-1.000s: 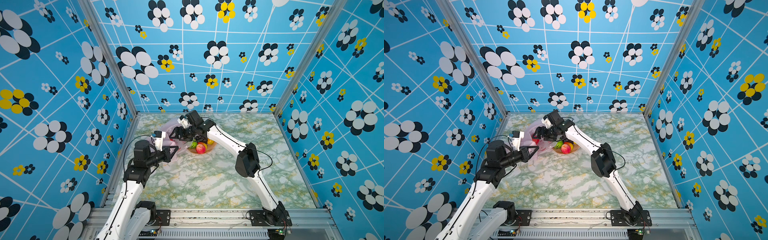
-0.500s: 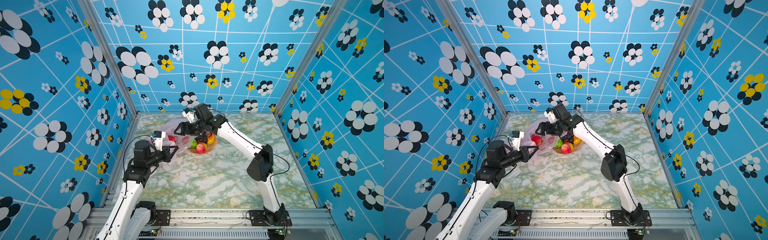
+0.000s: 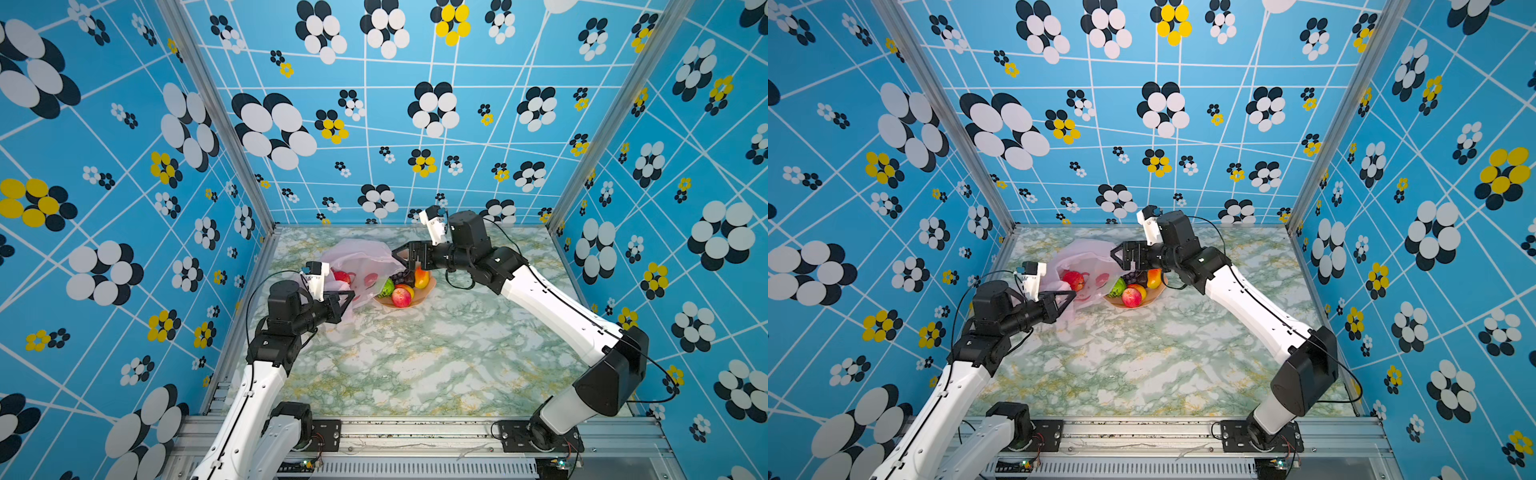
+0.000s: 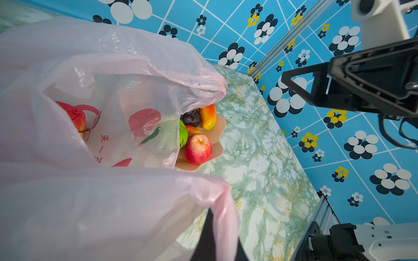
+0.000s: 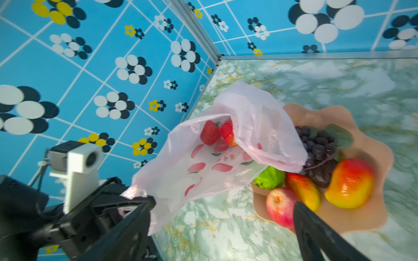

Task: Place the fruits into the plastic bag
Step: 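Withdraw the right gripper from the bag back over the bowl, then lower the right gripper onto the pink-red apple in the bowl and grasp it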

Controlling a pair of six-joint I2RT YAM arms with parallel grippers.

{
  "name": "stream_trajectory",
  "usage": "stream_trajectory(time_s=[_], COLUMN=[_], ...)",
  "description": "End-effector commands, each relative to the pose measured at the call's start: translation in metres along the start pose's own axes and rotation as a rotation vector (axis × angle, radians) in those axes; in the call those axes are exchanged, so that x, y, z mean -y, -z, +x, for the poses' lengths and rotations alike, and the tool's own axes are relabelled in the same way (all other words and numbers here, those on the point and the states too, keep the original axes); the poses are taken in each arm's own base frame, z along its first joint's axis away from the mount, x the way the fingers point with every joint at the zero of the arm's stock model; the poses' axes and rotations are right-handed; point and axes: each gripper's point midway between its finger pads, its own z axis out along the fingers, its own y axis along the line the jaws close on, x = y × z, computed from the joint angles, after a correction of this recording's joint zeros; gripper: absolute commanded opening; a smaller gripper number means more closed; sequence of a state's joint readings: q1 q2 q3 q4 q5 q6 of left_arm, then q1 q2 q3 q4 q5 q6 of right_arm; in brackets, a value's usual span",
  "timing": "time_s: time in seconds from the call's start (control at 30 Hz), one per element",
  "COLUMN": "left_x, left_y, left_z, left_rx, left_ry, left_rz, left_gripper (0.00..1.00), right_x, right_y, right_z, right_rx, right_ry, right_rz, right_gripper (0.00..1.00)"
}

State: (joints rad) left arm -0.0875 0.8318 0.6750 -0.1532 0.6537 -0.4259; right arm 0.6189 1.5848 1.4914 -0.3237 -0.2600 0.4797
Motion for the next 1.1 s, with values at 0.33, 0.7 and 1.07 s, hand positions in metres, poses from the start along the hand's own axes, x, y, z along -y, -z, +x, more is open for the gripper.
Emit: stream_trajectory(time_s=[0.33,0.7,1.07], left_x=[-0.003,-0.003,-0.001], left_y=[0.002,0.002,0.001], left_z=[0.002,0.004,0.004], left_rx=[0.007,0.0,-0.005], left_ry=[-0.02,-0.022,-0.021], left_rz=[-0.031,-0.028,-0.017], left_gripper=[0.0,0.0,0.0], right_x=[0.06,0.054,0.065], right_y=[-0.041,-0.083,-0.098], right_z=[0.063,0.116,0.133], right_rx=[-0.212,-0.45,-0.53], right_ry=[0.05,0.175,0.205], right_rz=[0.148,0.177,0.299], right_gripper=[0.99,0.99,0.99])
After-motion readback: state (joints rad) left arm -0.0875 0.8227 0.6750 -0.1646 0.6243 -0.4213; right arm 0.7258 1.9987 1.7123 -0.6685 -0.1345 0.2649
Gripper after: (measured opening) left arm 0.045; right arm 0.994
